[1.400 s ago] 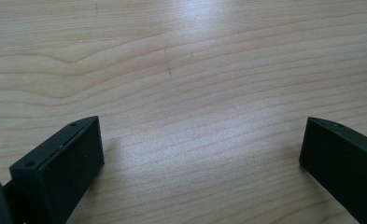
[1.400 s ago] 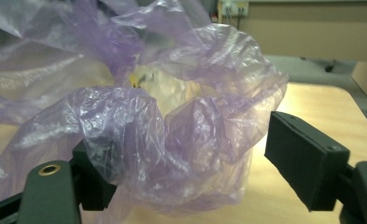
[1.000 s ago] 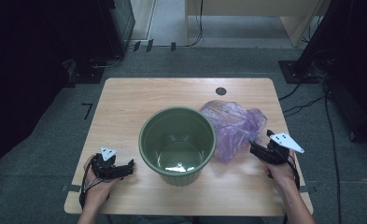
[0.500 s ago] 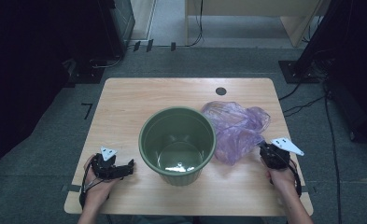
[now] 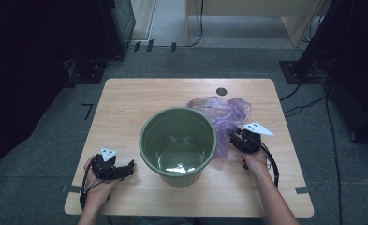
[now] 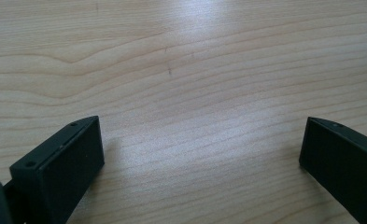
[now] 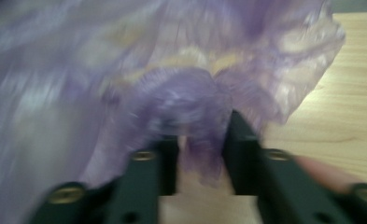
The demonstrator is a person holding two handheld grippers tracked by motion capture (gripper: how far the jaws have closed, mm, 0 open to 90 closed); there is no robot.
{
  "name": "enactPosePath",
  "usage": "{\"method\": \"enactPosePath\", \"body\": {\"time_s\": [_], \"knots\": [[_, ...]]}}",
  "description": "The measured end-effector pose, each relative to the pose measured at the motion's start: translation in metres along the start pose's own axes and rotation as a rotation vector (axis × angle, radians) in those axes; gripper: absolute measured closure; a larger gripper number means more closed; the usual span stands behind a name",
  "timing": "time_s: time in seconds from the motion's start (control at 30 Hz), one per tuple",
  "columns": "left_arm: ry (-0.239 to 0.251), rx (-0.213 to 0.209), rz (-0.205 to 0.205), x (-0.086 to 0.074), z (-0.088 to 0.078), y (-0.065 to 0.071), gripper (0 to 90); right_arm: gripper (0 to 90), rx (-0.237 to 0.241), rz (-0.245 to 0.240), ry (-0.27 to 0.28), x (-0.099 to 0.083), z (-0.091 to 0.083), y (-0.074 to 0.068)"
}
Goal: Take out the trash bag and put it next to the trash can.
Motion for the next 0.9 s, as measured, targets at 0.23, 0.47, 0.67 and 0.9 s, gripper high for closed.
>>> {"method": "enactPosePath", "body": {"time_s": [0.23,0.47,0.67,0.9], "knots": [[-0.004,0.005,0.005,0.0,0.0,0.0,0.0,28.9,-0.068,-0.07,-0.07,-0.021,-0.021,0.025],[-0.002,0.008,0.001,0.0,0.001,0.001,0.0,18.1,-0.138,-0.083,-0.155,-0.043,-0.035,0.05],[-0.003,0.009,0.0,0.0,0.0,0.001,0.0,18.1,-0.175,-0.062,-0.186,-0.057,-0.049,0.064],[-0.002,0.009,0.0,0.0,0.0,0.001,0.0,17.8,-0.206,-0.03,-0.19,-0.067,-0.069,0.077]]}}
Point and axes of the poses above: each handheld gripper's, and its own axes: z roughly forward along the jaws, x roughly out of its top, y roughly to its right, the point moved 6 cm from there along z, roughly forward along the jaws
